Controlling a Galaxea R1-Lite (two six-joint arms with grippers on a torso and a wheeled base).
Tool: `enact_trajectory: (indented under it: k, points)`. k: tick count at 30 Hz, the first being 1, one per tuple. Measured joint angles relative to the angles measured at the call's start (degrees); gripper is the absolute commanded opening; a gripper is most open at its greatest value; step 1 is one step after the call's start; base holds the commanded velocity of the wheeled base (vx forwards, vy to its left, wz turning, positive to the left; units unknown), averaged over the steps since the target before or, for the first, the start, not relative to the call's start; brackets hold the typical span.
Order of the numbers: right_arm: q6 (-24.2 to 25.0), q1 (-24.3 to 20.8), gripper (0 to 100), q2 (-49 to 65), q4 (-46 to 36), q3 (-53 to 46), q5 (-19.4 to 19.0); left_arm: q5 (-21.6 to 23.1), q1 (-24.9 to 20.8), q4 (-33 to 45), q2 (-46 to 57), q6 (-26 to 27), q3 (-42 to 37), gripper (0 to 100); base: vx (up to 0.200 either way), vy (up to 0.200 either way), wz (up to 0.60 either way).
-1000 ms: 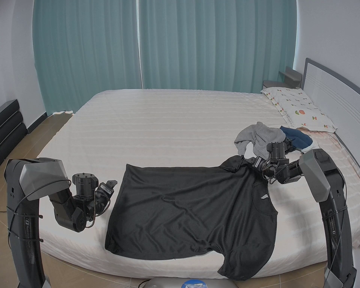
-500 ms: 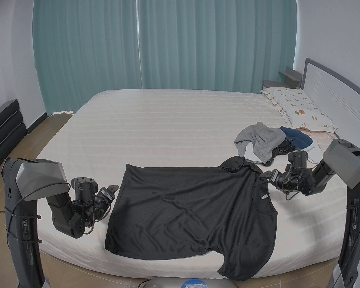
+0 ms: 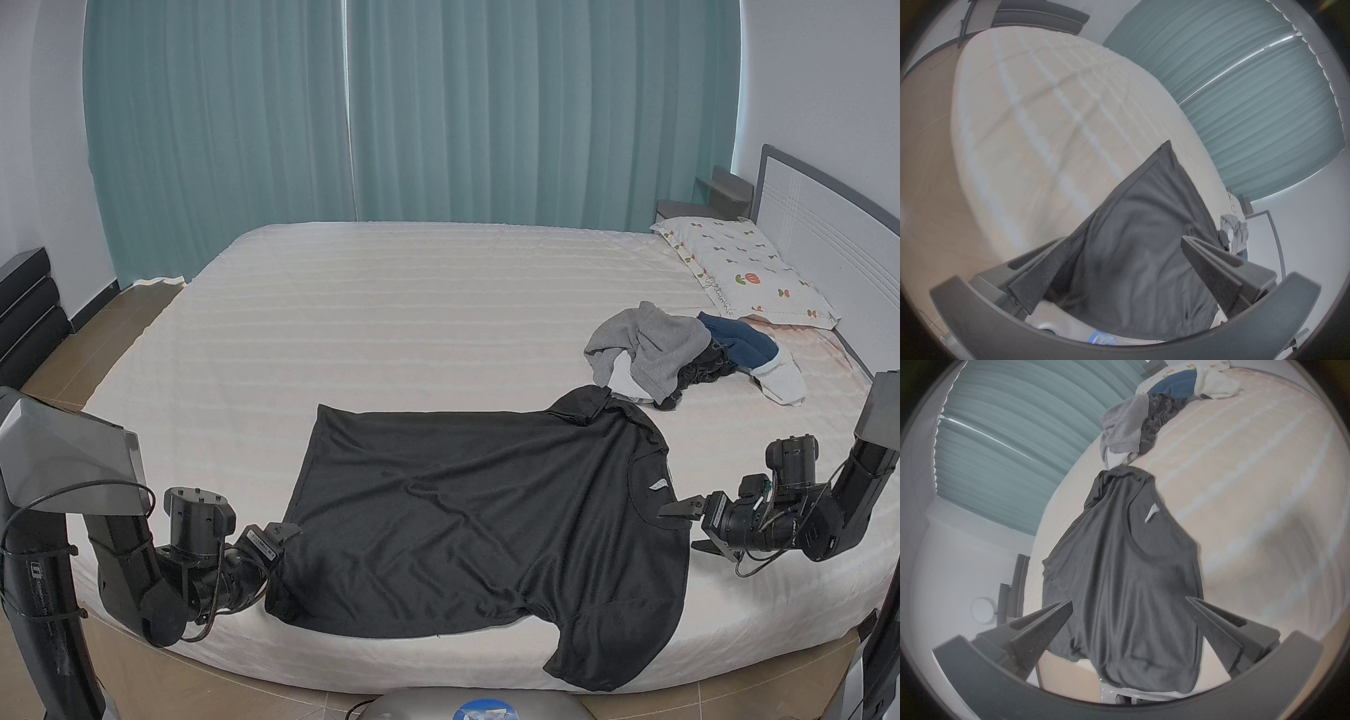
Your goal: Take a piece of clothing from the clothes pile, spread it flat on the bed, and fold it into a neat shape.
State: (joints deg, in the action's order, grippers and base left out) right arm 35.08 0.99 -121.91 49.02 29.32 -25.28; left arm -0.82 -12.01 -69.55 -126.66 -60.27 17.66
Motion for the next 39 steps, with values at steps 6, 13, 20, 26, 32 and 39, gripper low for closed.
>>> enact_trajectory:
  k: [6,13,20,26,32,39]
  points:
    - [1.01,1.60,100,1.18,3.74,-4.74,-1.62,0.79,-1.05,-0.06,1.22,0.77,-3.80,100,-0.033,0.000,0.00]
    - [0.66,1.40,100,0.44,3.86,-5.67,-1.29,-1.29,-2.51,-1.45,-0.33,5.23,-4.05,100,0.000,0.000,0.00]
    - [0.61,1.10,100,-0.09,3.89,-5.75,-1.26,-3.10,-3.73,-5.32,-3.80,7.01,-1.18,100,0.000,0.000,0.00]
    - [0.79,0.46,100,-0.28,3.89,-5.75,-1.23,-4.57,-3.82,-5.85,-6.44,9.75,0.68,100,0.000,0.000,0.00]
    - [0.85,0.35,100,-0.32,3.86,-5.75,-1.23,-6.10,-3.69,-5.96,-8.13,11.23,1.07,0,0.000,0.000,0.00]
    - [0.94,0.35,100,-0.43,3.86,-5.75,-1.23,-7.85,-3.17,-6.02,-8.92,11.17,0.06,0,0.000,0.000,0.00]
